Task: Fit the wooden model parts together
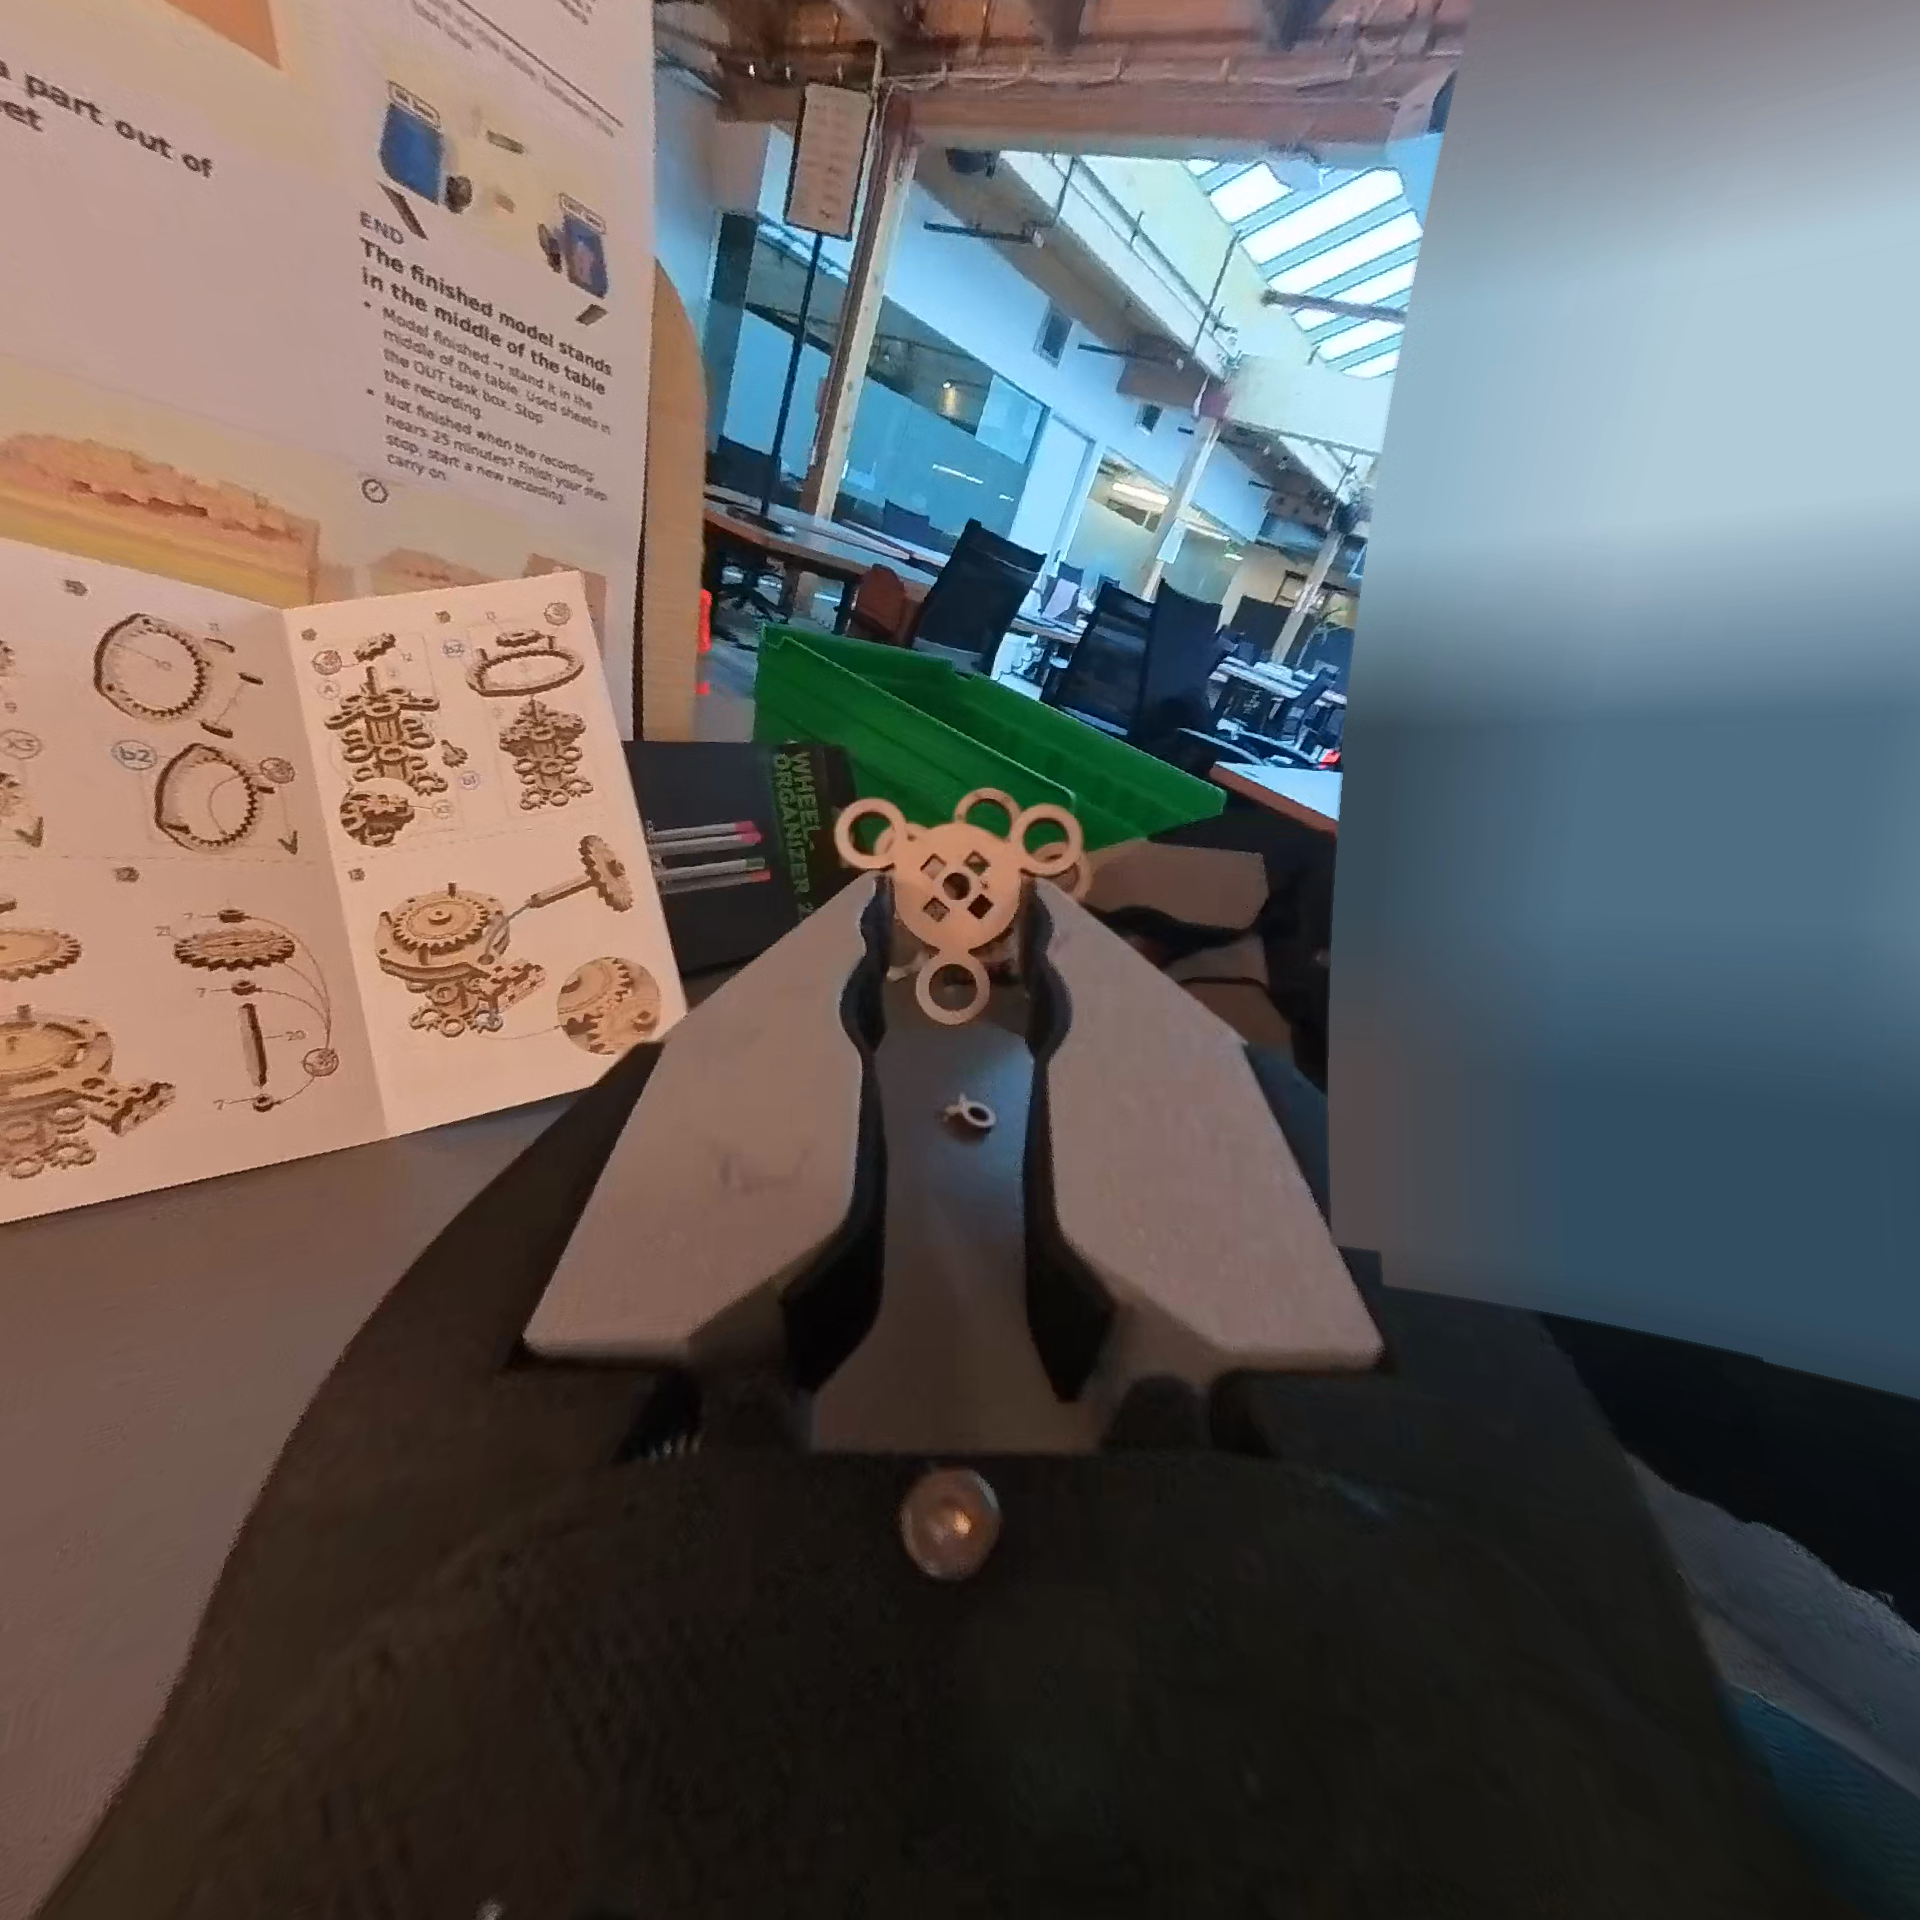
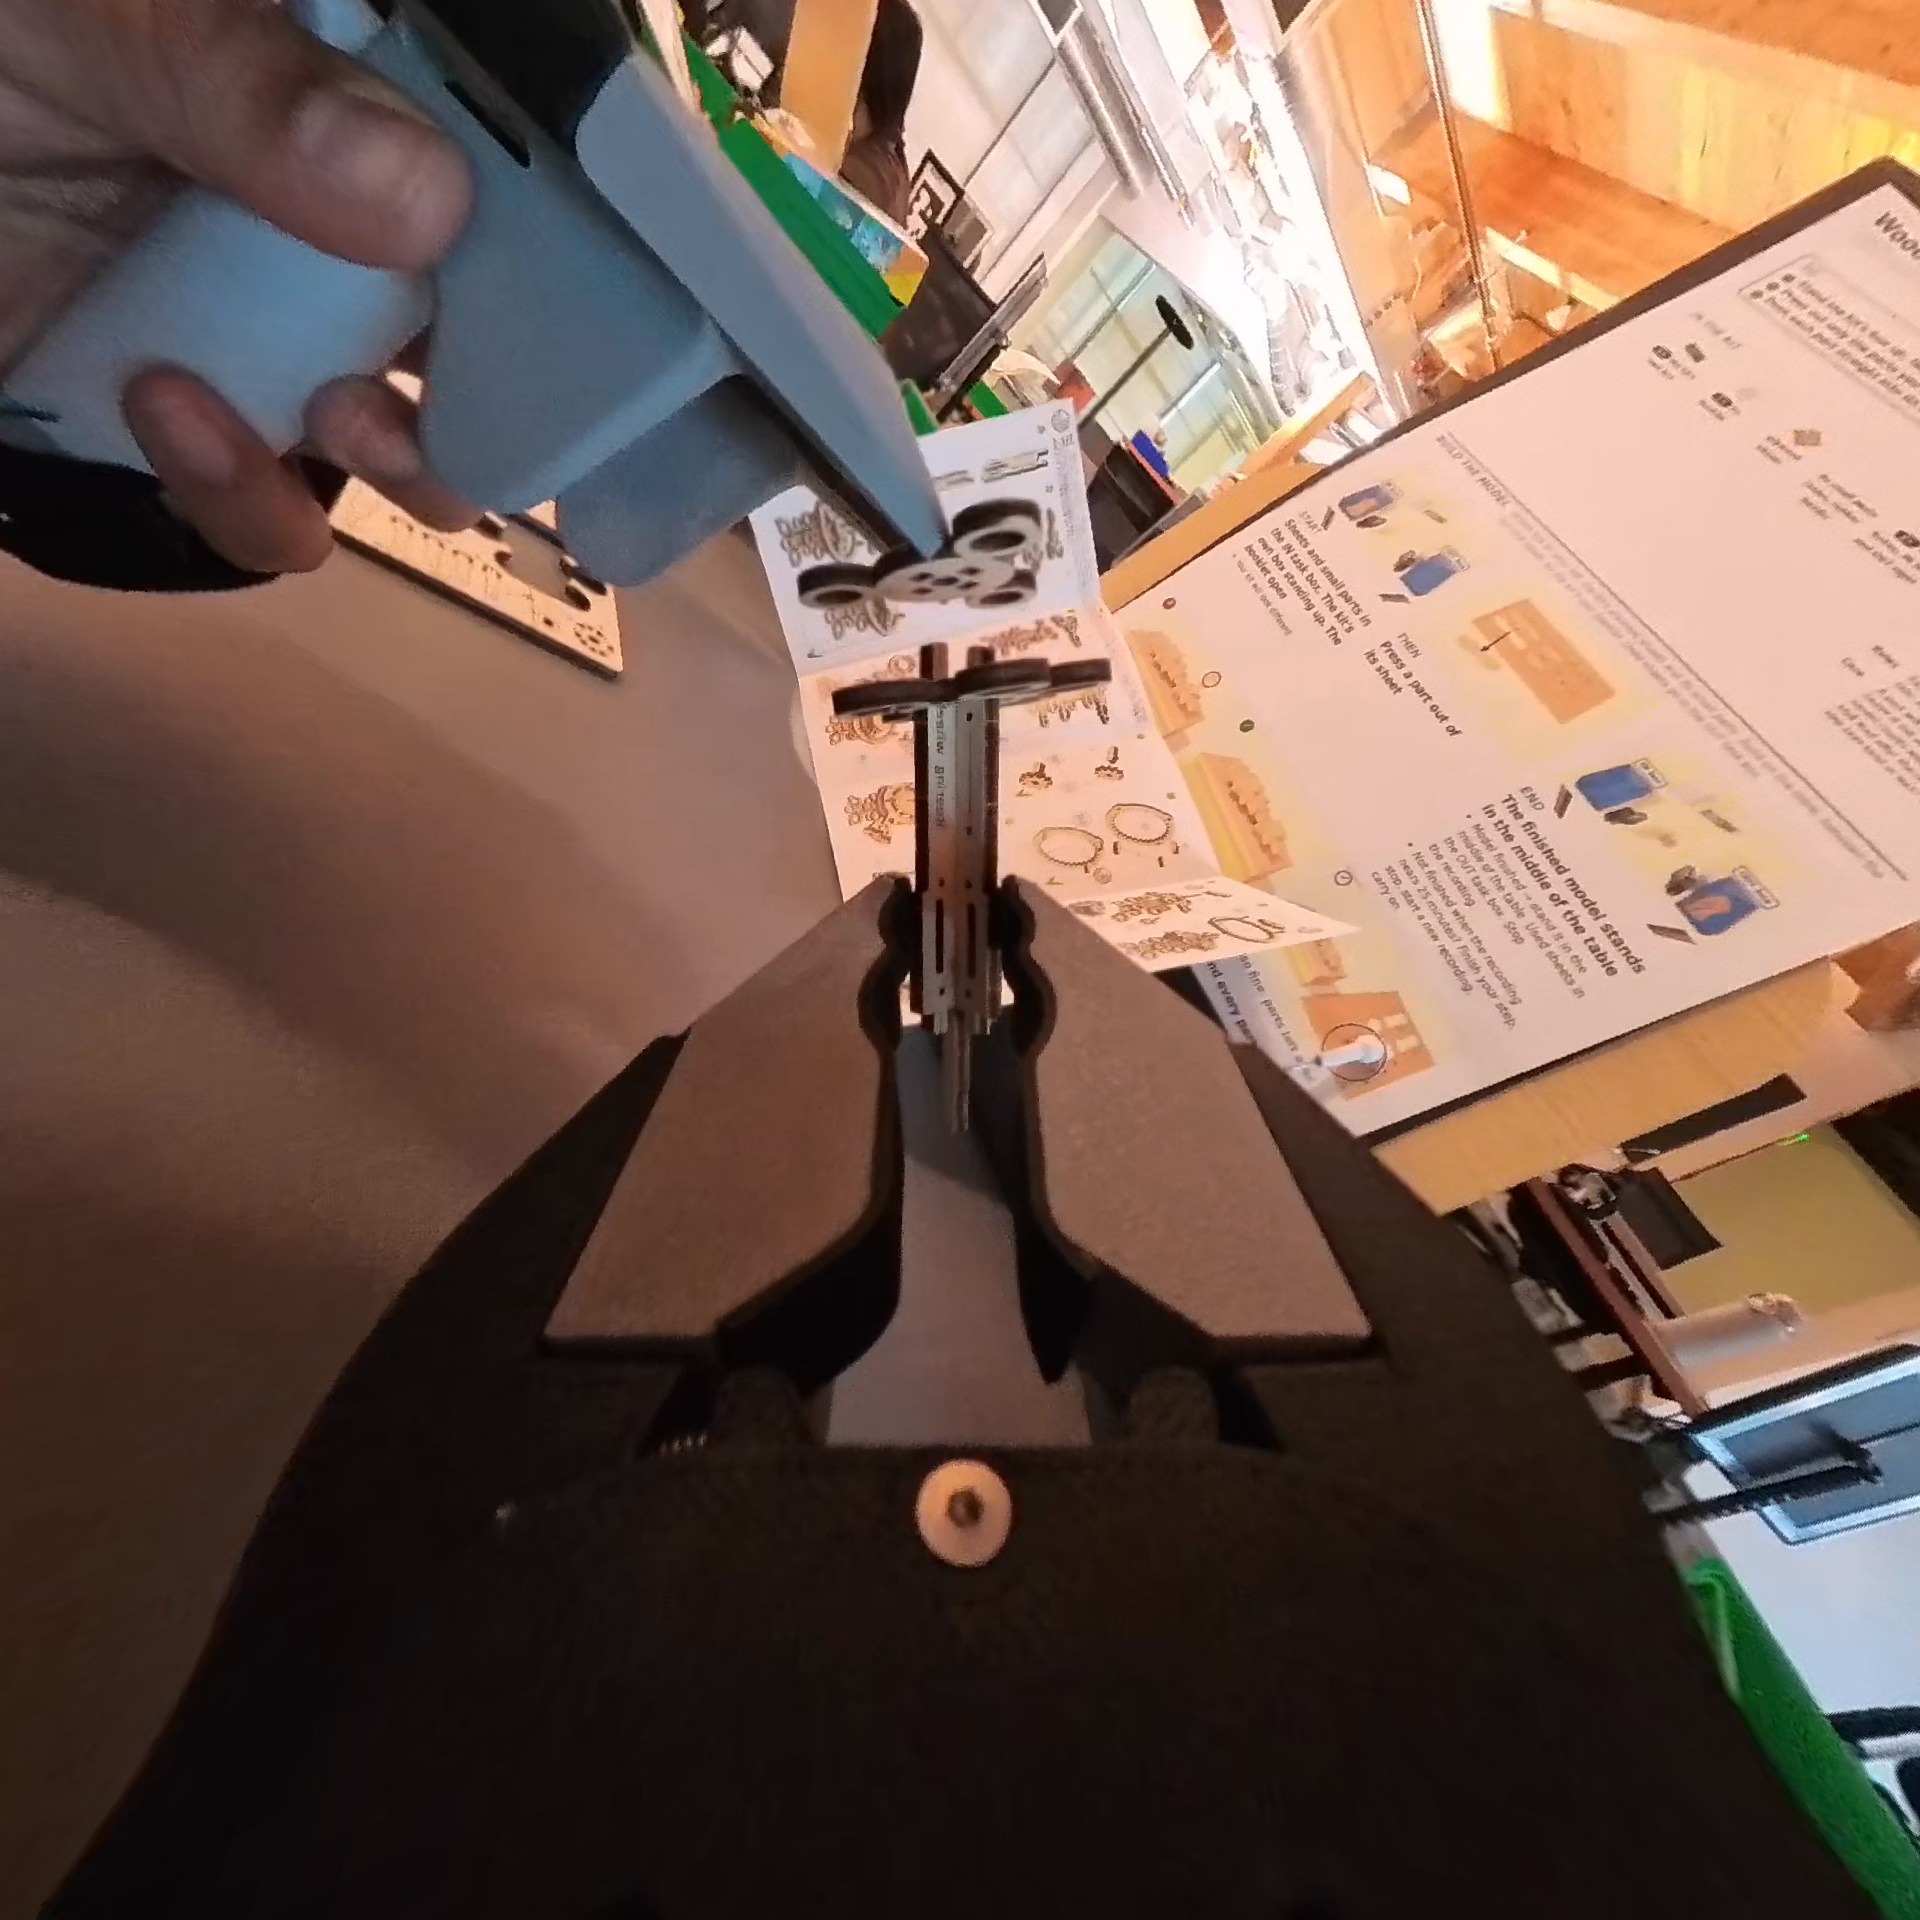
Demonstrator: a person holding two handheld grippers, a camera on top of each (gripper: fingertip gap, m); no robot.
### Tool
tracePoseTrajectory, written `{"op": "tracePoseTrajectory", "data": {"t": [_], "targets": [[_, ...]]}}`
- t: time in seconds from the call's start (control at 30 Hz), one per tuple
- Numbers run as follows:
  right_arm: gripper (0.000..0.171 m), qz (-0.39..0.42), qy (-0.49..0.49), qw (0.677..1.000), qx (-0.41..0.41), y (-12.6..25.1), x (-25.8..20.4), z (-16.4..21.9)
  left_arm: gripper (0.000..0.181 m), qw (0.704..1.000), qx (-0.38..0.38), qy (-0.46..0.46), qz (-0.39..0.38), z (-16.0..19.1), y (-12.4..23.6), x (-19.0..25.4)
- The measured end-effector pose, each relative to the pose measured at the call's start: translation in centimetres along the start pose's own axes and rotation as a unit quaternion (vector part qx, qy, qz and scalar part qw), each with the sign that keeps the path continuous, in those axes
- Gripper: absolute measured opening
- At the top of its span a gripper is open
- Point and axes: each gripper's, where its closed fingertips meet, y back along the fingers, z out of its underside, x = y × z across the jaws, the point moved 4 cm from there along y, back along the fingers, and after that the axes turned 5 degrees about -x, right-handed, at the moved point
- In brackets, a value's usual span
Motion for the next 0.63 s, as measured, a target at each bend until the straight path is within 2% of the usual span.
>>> {"op": "tracePoseTrajectory", "data": {"t": [0.03,0.63], "targets": [[0.013,-0.001,-0.006,1.000,0.001,0.0,0.1,0.0,0.021,1.000,-0.001,-0.004,-0.005,0.0,0.0,-0.2],[0.013,-0.001,0.006,1.000,0.000,0.0,-0.1,0.0,0.021,1.000,-0.008,0.007,-0.014,0.7,-0.9,1.0]]}}
